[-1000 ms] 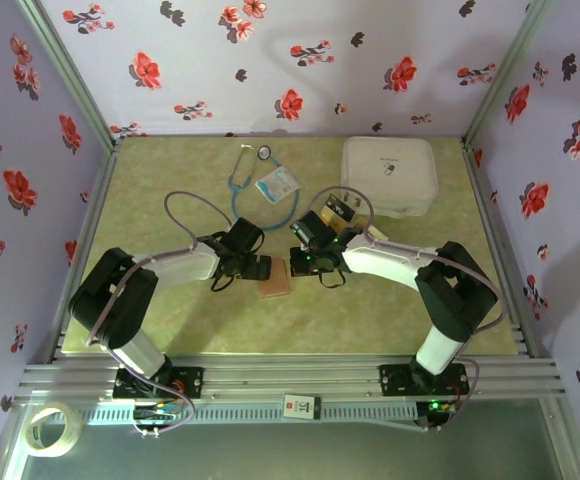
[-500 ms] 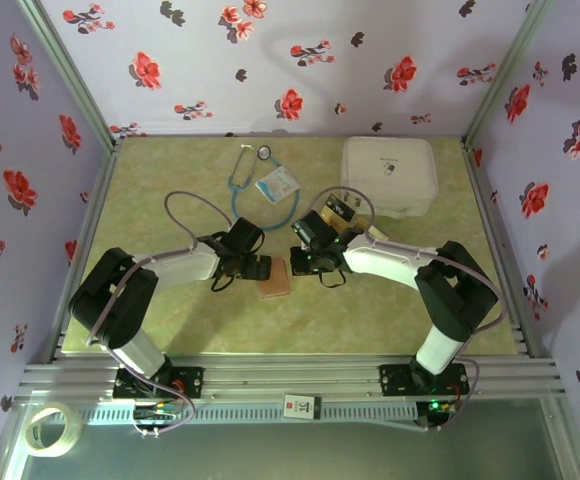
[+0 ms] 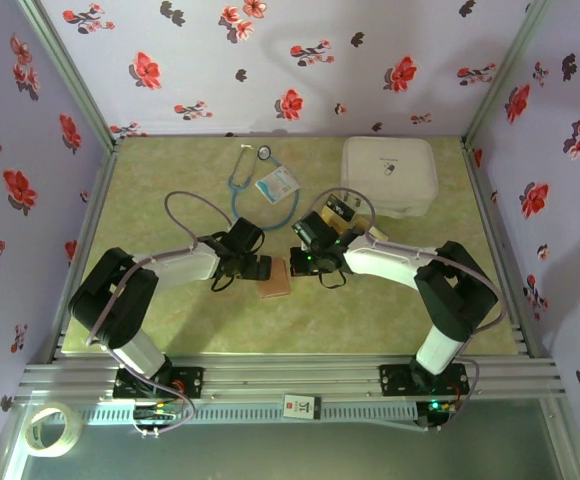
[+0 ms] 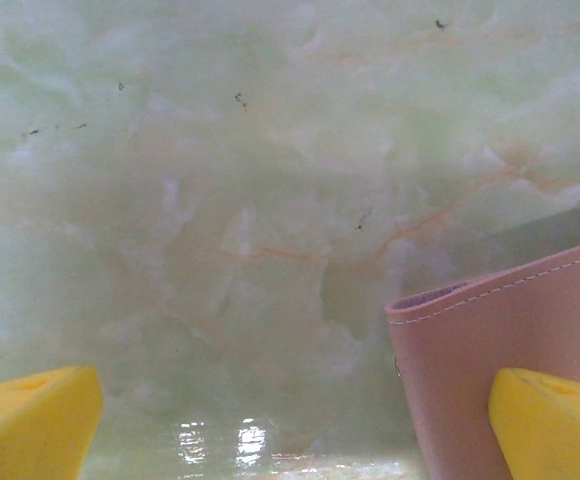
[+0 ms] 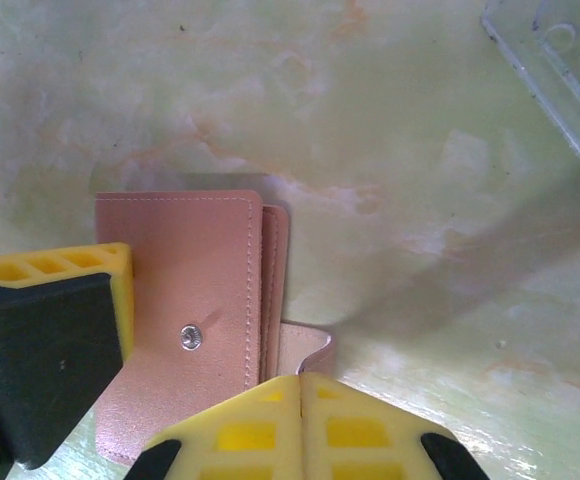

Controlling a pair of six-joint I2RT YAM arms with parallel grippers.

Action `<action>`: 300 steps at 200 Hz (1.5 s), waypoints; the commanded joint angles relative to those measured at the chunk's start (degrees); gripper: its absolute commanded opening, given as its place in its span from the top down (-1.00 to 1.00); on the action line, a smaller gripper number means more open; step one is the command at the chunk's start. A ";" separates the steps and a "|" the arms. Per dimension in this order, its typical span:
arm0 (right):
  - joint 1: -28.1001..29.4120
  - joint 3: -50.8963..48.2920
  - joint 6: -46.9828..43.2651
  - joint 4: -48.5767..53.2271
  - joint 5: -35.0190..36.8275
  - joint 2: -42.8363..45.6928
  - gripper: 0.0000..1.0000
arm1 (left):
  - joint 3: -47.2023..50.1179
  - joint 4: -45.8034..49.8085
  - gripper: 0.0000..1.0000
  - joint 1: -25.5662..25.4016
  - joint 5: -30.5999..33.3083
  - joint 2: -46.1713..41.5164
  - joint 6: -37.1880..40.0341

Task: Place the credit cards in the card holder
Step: Close the button on the card holder.

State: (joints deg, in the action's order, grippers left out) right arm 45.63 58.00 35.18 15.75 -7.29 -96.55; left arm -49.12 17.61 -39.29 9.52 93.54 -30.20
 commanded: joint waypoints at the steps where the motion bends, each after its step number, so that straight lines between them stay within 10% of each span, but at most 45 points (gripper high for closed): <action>1: -0.53 -1.26 1.90 -3.49 -3.39 1.09 1.00 | 0.87 2.87 -0.99 -0.28 3.31 1.96 0.42; 300: 1.02 -5.53 9.91 -17.51 -10.29 -8.61 1.00 | -0.32 3.49 -0.99 1.93 3.35 -2.51 -0.07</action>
State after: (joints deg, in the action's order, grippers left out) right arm 46.13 53.78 44.21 -3.90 -18.04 -103.70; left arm -48.60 18.85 -37.95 10.61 91.88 -31.07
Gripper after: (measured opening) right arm 0.039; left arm 0.997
